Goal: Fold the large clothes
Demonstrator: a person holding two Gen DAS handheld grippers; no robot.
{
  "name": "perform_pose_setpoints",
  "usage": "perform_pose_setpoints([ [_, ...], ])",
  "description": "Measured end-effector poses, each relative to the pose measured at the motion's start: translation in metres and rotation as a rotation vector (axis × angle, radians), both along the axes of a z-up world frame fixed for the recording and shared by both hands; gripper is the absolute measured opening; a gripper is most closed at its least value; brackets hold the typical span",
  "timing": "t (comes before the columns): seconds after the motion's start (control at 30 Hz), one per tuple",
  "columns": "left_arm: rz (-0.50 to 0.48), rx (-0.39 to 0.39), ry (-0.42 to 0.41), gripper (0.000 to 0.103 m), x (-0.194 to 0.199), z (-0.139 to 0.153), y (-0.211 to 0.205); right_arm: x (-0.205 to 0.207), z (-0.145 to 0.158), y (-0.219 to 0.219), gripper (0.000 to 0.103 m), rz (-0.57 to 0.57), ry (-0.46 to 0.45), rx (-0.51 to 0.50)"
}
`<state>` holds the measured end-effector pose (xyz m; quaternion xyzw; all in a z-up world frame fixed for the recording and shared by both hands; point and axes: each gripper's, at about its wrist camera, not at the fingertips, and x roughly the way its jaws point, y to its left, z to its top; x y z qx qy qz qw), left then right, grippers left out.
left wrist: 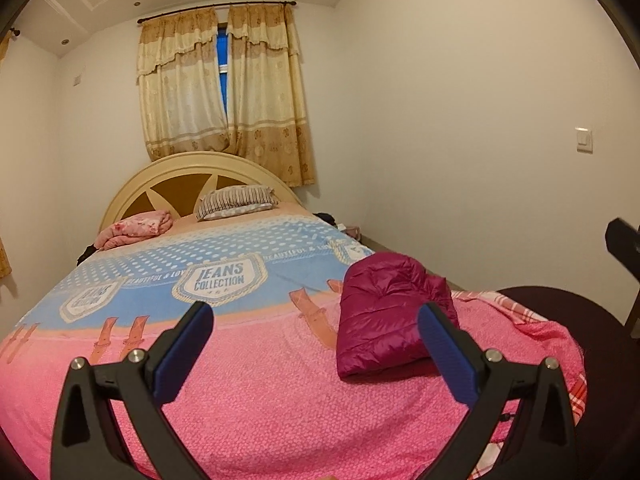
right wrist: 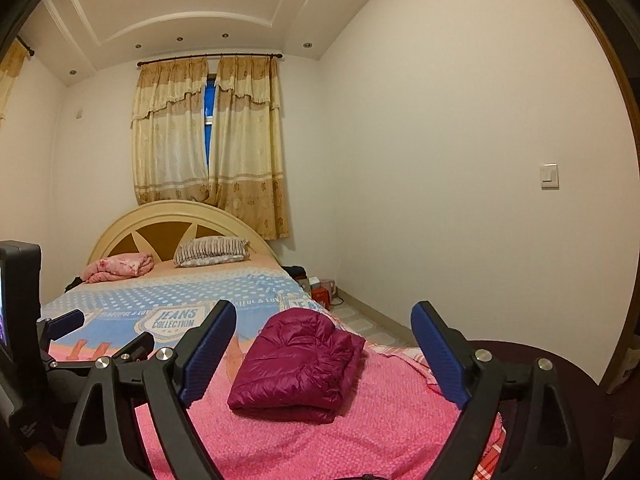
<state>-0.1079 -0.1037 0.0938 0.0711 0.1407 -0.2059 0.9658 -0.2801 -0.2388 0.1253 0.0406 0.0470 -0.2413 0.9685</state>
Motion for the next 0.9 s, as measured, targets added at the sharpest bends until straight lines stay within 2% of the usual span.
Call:
perform_pose_setpoints([
  [0.9, -0.014, 0.010, 0.018, 0.103, -0.0008, -0.0042, -0.0050, 0.0077, -0.0084, -0.0063, 0.091, 0.014, 0.031, 0.029],
])
